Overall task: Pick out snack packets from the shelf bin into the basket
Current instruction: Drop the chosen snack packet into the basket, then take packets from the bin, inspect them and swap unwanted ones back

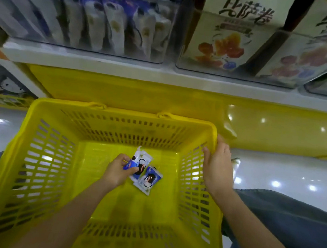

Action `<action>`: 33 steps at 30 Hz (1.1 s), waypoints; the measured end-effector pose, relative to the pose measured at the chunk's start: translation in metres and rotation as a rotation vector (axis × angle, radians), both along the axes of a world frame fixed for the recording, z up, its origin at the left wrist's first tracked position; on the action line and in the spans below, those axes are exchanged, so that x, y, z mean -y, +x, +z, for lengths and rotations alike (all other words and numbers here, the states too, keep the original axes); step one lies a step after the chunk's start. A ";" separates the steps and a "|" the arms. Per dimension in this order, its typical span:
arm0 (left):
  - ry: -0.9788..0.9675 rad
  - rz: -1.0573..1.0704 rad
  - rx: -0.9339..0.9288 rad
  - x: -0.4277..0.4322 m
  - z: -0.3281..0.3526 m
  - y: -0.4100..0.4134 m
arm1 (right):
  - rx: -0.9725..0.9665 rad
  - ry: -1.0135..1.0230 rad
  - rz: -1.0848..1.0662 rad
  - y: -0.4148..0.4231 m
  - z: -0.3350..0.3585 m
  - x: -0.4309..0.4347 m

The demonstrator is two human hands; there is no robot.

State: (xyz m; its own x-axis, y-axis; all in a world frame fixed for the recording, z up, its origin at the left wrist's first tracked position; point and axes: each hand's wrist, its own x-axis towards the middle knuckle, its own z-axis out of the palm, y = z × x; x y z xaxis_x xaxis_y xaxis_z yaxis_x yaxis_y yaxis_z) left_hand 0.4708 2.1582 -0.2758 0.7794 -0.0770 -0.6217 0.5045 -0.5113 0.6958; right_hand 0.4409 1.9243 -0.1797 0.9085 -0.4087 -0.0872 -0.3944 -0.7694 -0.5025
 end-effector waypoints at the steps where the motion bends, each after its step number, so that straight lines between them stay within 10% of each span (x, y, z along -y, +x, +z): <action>1: 0.025 0.001 -0.019 -0.003 -0.012 -0.002 | 0.005 0.061 -0.025 0.001 -0.003 0.002; 19: 0.395 -0.301 0.005 -0.011 -0.051 -0.010 | 0.110 -0.046 0.058 -0.001 -0.005 -0.001; 27: 0.536 -0.647 0.637 -0.023 0.072 0.034 | -0.007 -0.309 0.298 0.001 0.034 -0.018; 33: 0.545 -0.580 1.105 -0.057 0.209 0.062 | 0.292 -0.388 0.573 0.033 0.123 -0.056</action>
State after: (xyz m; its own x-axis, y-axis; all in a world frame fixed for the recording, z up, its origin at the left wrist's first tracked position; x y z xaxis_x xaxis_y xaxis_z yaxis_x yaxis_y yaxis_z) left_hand 0.5330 2.2153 -0.0668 0.8259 -0.5083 0.2441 -0.5590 -0.7948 0.2364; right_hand 0.4742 1.9800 -0.0565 0.9524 0.1826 0.2443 0.2287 -0.9575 -0.1759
